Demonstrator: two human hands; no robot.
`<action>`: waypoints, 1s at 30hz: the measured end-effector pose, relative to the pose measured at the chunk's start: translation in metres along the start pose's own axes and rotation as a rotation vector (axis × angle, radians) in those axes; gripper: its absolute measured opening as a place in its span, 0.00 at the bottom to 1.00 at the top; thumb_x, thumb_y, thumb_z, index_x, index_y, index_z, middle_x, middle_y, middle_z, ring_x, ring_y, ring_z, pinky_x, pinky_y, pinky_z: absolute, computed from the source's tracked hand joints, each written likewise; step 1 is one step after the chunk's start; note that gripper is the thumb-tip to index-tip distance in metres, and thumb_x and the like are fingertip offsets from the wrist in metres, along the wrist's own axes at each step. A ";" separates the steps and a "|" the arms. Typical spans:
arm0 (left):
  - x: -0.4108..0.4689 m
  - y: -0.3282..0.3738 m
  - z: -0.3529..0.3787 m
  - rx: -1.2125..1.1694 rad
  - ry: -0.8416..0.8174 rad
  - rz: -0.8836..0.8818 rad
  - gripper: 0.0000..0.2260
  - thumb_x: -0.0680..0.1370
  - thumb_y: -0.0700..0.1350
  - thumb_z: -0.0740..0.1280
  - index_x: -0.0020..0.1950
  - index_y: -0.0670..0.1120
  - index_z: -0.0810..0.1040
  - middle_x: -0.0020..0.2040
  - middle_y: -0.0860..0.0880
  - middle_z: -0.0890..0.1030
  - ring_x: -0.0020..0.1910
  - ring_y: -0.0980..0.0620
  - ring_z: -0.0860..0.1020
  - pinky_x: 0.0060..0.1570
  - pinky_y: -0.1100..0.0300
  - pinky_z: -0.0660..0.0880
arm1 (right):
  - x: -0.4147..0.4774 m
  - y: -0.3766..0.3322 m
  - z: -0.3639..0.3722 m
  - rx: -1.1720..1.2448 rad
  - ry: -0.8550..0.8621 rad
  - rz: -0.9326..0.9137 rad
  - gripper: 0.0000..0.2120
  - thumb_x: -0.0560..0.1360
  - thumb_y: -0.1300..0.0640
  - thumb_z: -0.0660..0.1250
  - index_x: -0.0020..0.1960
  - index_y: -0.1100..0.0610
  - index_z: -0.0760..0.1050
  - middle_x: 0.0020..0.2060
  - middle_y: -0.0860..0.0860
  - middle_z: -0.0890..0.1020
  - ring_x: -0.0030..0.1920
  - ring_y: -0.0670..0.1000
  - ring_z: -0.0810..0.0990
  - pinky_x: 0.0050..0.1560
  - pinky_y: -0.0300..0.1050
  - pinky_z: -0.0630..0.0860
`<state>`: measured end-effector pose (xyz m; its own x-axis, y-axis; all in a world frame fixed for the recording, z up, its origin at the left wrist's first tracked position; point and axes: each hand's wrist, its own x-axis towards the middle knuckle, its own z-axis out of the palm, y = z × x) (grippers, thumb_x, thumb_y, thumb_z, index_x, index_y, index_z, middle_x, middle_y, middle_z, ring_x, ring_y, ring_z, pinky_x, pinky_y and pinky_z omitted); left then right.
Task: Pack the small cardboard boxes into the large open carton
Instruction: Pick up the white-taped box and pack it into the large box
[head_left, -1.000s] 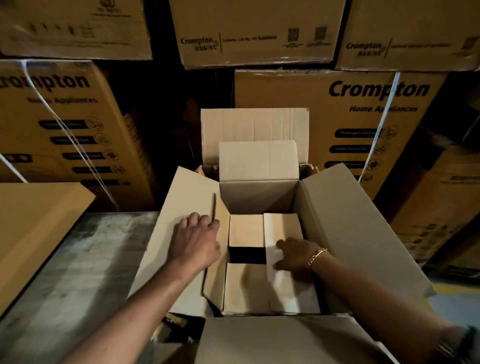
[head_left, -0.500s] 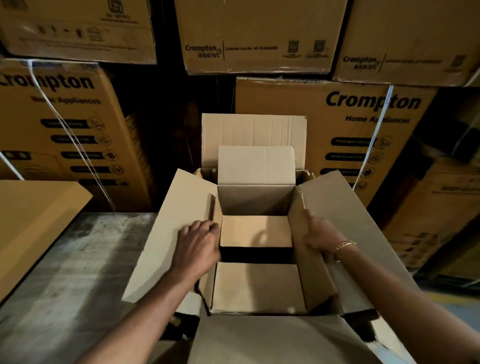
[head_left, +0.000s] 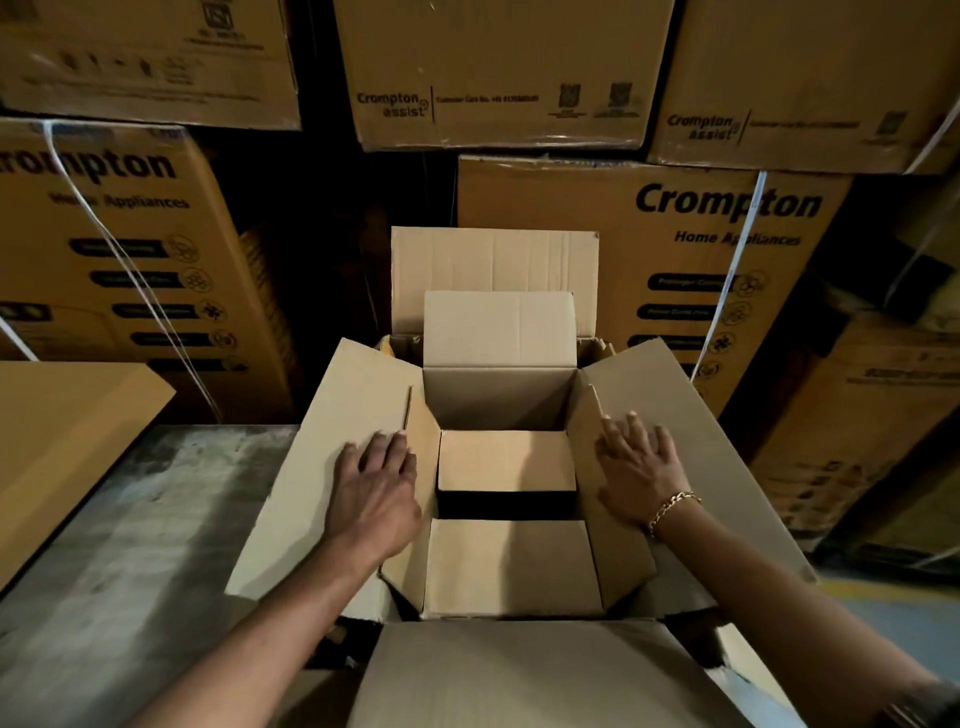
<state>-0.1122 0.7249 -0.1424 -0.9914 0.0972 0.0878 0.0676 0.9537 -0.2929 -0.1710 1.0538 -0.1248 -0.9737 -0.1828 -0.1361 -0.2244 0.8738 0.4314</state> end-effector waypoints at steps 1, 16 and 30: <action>-0.001 0.000 0.001 0.011 -0.006 0.010 0.32 0.78 0.58 0.55 0.80 0.47 0.59 0.83 0.45 0.52 0.80 0.43 0.50 0.72 0.38 0.48 | 0.000 -0.004 -0.001 -0.081 -0.020 -0.003 0.33 0.80 0.45 0.54 0.82 0.53 0.50 0.81 0.55 0.42 0.80 0.63 0.40 0.76 0.66 0.42; -0.017 0.014 -0.026 -0.222 0.022 0.103 0.25 0.79 0.63 0.57 0.69 0.51 0.77 0.78 0.49 0.66 0.78 0.47 0.58 0.75 0.44 0.52 | -0.012 -0.037 -0.036 0.679 -0.304 -0.271 0.22 0.82 0.38 0.55 0.43 0.51 0.79 0.55 0.56 0.83 0.56 0.57 0.80 0.54 0.46 0.71; -0.068 0.033 -0.017 -0.257 -0.141 0.053 0.35 0.75 0.71 0.56 0.76 0.53 0.68 0.83 0.48 0.52 0.81 0.46 0.41 0.76 0.45 0.37 | -0.070 -0.040 -0.033 0.361 -0.390 -0.441 0.31 0.73 0.29 0.59 0.69 0.44 0.74 0.69 0.49 0.74 0.70 0.56 0.71 0.72 0.60 0.57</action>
<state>-0.0409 0.7546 -0.1414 -0.9903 0.1254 -0.0593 0.1280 0.9909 -0.0413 -0.0956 1.0165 -0.1032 -0.6936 -0.4395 -0.5708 -0.5031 0.8626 -0.0530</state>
